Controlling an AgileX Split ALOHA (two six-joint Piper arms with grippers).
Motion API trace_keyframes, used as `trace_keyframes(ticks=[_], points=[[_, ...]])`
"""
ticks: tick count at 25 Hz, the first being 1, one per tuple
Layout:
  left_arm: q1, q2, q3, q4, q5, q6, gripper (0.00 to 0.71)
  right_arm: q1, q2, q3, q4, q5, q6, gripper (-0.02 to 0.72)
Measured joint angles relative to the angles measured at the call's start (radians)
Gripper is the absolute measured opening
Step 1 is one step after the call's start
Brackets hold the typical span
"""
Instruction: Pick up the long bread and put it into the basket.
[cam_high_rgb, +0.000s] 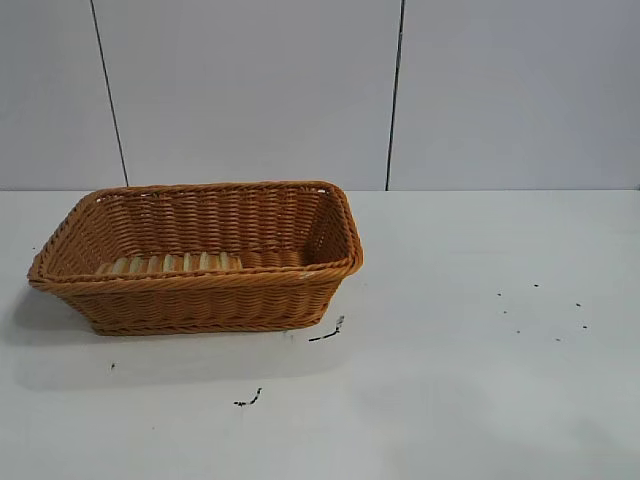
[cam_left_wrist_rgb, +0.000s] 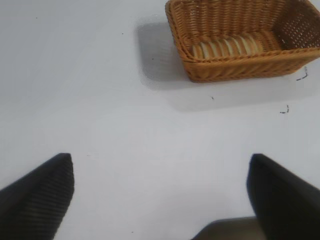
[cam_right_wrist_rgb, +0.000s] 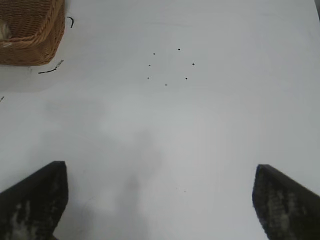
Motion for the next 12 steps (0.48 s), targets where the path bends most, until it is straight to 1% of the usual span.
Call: trace_keyframes(ticks=[4,12], points=[[0.000,0.000,0.000,0.000,0.000,0.000,0.692,0.000,-0.082,0.000,-0.002,-0.002,0.001,0.689],[0.000,0.000,0.000,0.000,0.000,0.000,0.692,0.000,-0.086,0.000,-0.004,-0.003,0.001,0.689]])
